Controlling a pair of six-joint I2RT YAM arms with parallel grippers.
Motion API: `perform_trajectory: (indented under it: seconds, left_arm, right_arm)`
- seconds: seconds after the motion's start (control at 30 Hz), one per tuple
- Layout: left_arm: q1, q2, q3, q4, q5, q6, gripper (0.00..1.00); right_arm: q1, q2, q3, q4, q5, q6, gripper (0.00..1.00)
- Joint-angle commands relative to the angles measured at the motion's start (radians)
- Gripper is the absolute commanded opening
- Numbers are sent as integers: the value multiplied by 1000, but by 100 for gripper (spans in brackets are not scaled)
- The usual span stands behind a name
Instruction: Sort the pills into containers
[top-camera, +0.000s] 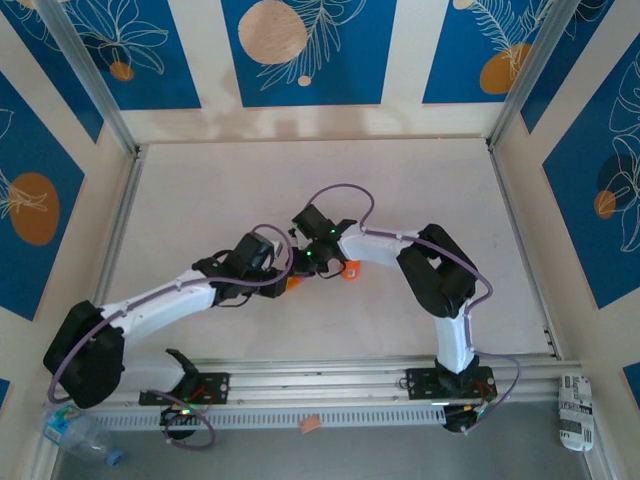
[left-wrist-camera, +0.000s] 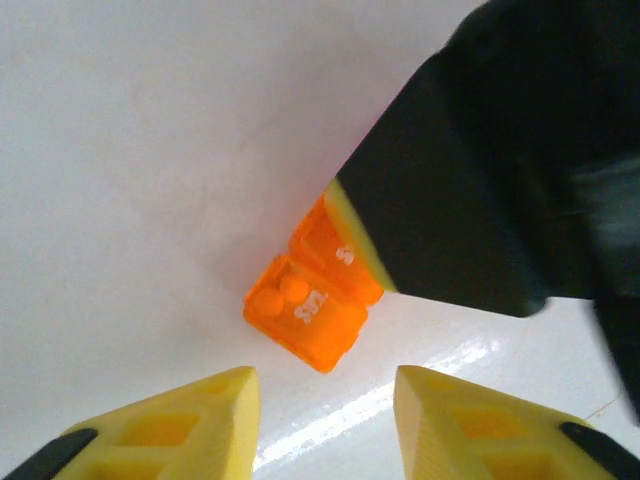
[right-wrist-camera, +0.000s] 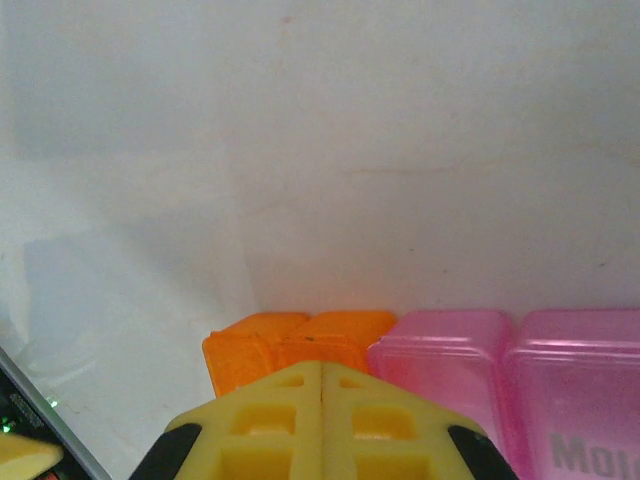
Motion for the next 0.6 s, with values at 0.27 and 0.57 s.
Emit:
perform_trajectory:
  seconds: [0.27,0.57]
  left_arm:
    - [66,-121,103,-56,-83,67,56]
    - [103,-83,152,-127,-50,110,57]
  right_arm:
    - [-75,-161,80,-54,21,10,0]
    - [-107,-210,84,-132,0,-43,1]
